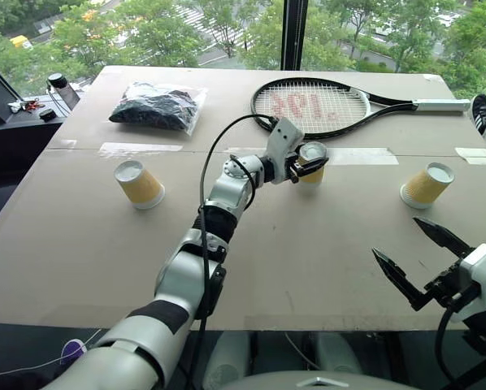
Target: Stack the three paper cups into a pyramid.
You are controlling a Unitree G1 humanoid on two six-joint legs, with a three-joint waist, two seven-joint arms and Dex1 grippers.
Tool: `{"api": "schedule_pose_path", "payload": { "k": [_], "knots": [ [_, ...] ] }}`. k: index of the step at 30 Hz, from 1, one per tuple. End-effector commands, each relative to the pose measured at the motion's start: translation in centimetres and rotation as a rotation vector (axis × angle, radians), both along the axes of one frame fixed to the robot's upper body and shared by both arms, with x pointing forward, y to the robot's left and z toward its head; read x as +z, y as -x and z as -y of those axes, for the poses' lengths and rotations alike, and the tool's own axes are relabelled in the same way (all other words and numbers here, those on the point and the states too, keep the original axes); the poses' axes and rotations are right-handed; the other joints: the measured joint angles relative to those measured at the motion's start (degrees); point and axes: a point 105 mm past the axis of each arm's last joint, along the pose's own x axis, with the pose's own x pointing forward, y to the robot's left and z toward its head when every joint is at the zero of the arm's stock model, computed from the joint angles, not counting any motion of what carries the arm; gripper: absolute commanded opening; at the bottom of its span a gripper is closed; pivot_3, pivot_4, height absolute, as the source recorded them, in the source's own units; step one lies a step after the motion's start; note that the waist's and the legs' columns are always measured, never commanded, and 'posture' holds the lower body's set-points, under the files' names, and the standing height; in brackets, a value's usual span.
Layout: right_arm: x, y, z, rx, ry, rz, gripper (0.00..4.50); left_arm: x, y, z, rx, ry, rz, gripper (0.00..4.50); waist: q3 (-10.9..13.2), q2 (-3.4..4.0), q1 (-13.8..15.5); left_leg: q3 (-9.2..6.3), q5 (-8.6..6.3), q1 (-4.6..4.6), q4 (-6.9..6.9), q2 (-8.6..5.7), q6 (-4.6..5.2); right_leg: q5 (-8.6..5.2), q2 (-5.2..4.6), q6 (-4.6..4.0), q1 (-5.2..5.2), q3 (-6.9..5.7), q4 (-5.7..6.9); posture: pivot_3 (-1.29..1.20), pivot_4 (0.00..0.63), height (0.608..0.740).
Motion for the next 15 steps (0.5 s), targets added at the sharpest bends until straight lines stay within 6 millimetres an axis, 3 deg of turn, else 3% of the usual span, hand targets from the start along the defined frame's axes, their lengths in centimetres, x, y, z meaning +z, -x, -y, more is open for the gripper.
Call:
{"api": "schedule_pose_path", "payload": {
  "k": [1,4,6,9,10,15],
  "knots": [
    [0.9,0.1,-0.4,0.004,0.016,0.046,4.50,1.5,-0.2,0.8,-0.001,0.011,0.051,2.31,0.00,0.00,0.05,0.00,0.00,0.00,0.00,0.00,0.00,0.00,0.00,0.00,0.00,0.00,0.00,0.00,0.150,0.740],
    [0.9,0.0,-0.4,0.004,0.018,0.048,4.50,0.6,-0.2,0.9,-0.012,-0.013,0.019,2.31,0.00,-0.01,0.07,0.01,0.00,-0.02,0.01,0.00,0.00,0.00,-0.01,0.00,0.00,0.00,-0.01,0.00,0.150,0.740],
    [0.9,-0.1,-0.5,0.006,0.019,0.048,4.50,0.4,-0.3,0.7,-0.002,-0.035,0.018,3.33,0.00,0.00,0.09,0.00,0.00,-0.01,0.01,-0.01,0.00,0.00,-0.01,0.00,0.00,0.00,-0.01,0.00,0.150,0.740],
    [0.8,-0.1,-0.5,0.013,0.026,0.045,4.50,1.0,-0.4,0.5,0.003,-0.020,0.046,4.11,0.00,0.00,0.08,0.00,0.00,-0.01,0.01,-0.01,0.00,0.00,-0.01,0.00,0.00,-0.01,0.00,0.00,0.150,0.740],
    [0.8,-0.1,-0.5,0.018,0.024,0.046,4.50,2.0,-0.2,0.3,-0.002,0.025,0.067,4.33,0.00,0.00,0.07,0.00,0.00,-0.01,0.01,-0.01,0.00,0.00,-0.01,0.00,0.00,-0.01,0.00,0.00,0.150,0.740],
    [1.1,-0.4,-1.2,0.067,0.009,0.064,4.50,5.0,1.1,-2.9,0.002,0.144,0.121,4.43,0.01,0.03,-0.48,0.02,0.01,-0.01,-0.02,0.03,-0.02,0.00,-0.01,0.00,-0.04,0.07,0.02,0.00,0.150,0.740]
  ]
}}
